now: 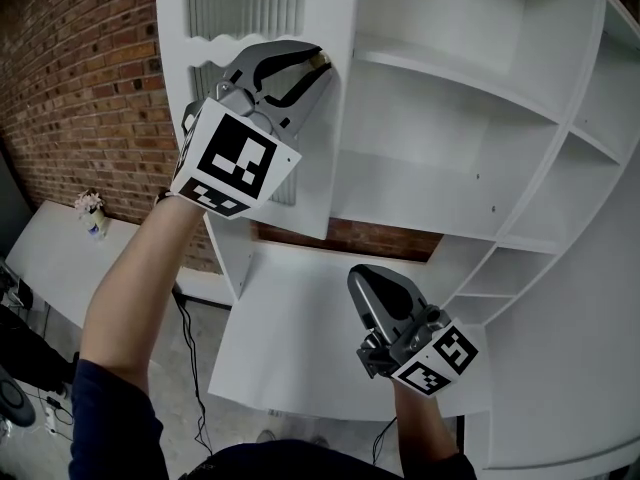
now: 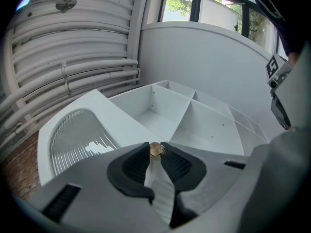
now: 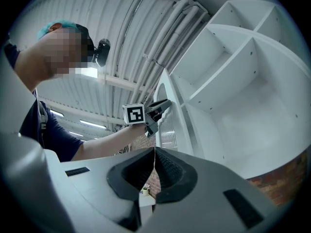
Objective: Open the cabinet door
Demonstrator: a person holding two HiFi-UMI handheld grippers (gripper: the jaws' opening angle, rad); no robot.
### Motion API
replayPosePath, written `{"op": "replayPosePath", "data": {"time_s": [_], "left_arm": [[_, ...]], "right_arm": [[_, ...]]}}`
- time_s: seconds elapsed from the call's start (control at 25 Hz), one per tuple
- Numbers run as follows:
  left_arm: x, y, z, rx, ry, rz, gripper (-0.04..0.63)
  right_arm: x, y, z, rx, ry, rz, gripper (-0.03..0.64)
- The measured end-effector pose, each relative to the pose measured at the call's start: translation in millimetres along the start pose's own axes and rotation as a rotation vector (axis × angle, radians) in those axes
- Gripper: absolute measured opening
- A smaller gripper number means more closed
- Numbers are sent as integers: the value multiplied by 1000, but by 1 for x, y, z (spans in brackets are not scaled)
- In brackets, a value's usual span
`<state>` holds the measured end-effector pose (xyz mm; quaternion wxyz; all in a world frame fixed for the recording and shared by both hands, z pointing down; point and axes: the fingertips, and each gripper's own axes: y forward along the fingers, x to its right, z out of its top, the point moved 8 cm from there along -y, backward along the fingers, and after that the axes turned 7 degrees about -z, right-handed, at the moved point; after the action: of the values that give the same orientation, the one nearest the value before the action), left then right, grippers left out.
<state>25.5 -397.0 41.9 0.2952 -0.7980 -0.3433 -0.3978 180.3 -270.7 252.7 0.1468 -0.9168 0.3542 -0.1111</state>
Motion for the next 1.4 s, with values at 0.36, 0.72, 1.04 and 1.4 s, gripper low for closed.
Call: {"op": "replayPosePath", "data": {"time_s": [0.36, 0.72, 1.04, 1.4], "left_arm": [[1, -50, 18, 65, -22, -12, 75], [-4, -96, 28, 101, -11, -16, 75], [-7, -134, 31, 129, -43, 1, 78], [-22, -201, 25, 171, -99, 41, 83]], "right_arm": [[-29, 4, 2, -5, -2, 36, 26], [-58, 7, 0, -12, 2, 71, 26], [-79, 11, -4, -21, 1, 96, 26], [-125, 27, -15, -42, -3, 119, 26]]}}
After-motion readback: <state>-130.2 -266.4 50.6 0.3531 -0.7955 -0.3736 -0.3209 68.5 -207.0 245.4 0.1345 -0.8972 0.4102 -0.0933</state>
